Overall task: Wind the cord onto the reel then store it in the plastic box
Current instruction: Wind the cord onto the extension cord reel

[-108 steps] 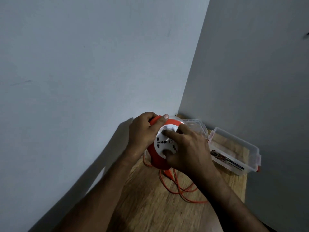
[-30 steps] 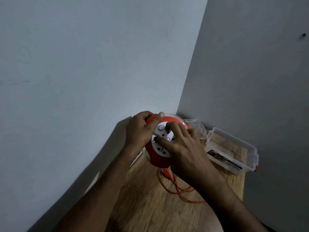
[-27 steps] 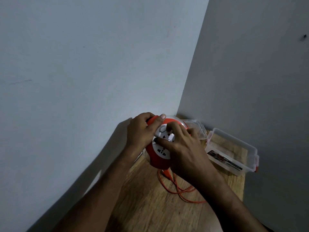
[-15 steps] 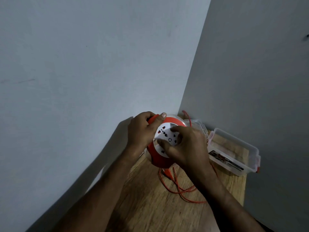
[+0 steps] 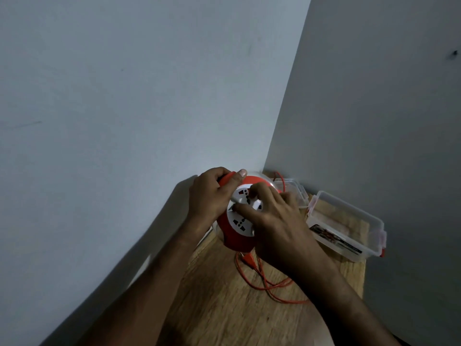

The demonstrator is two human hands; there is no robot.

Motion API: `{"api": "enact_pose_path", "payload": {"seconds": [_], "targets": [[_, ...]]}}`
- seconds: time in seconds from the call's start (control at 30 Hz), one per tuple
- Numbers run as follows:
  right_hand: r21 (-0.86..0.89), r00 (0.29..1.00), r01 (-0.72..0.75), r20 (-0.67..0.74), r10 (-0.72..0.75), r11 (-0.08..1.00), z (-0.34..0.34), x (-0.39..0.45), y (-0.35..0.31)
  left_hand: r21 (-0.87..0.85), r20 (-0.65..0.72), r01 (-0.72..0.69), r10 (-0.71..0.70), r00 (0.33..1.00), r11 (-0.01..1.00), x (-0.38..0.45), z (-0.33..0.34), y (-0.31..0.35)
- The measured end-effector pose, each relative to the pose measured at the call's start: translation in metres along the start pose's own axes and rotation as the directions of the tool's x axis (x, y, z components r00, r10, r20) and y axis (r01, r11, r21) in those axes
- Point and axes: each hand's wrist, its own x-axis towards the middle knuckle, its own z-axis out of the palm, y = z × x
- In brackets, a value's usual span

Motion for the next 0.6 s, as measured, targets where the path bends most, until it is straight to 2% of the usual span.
{"api": "enact_pose_path", "payload": {"seconds": [0.2, 0.33, 0.4, 0.47, 0.53, 0.6], "targets": [[0.027, 0.983, 0.003, -0.184, 0.002, 1.0, 0.003, 0.001, 0.006, 0.021, 0.016, -0.024, 0.024, 1.0, 0.999, -0.001, 0.002, -0.001], [0.283, 0.944, -0.227, -0.171, 0.281, 0.932, 0.003, 0.005, -0.001, 0.007, -0.013, 0.001, -0.001, 1.0, 1.0, -0.003, 0.003, 0.0], [0.419, 0.887, -0.346, -0.147, 0.438, 0.84, 0.002, 0.012, -0.006, 0.013, -0.011, -0.003, 0.003, 1.0, 1.0, -0.003, 0.005, 0.003], [0.475, 0.83, -0.432, -0.123, 0.544, 0.766, 0.004, 0.017, -0.008, 0.028, -0.009, -0.013, 0.013, 1.0, 1.0, -0.003, 0.007, 0.005], [0.444, 0.831, -0.451, -0.107, 0.546, 0.774, 0.004, 0.015, -0.013, 0.028, -0.005, -0.006, 0.007, 1.0, 1.0, -0.003, 0.008, 0.005], [0.351, 0.868, -0.391, -0.168, 0.468, 0.851, 0.001, 0.008, -0.017, 0.005, 0.004, 0.007, -0.007, 1.0, 1.0, -0.002, 0.007, 0.004]]}}
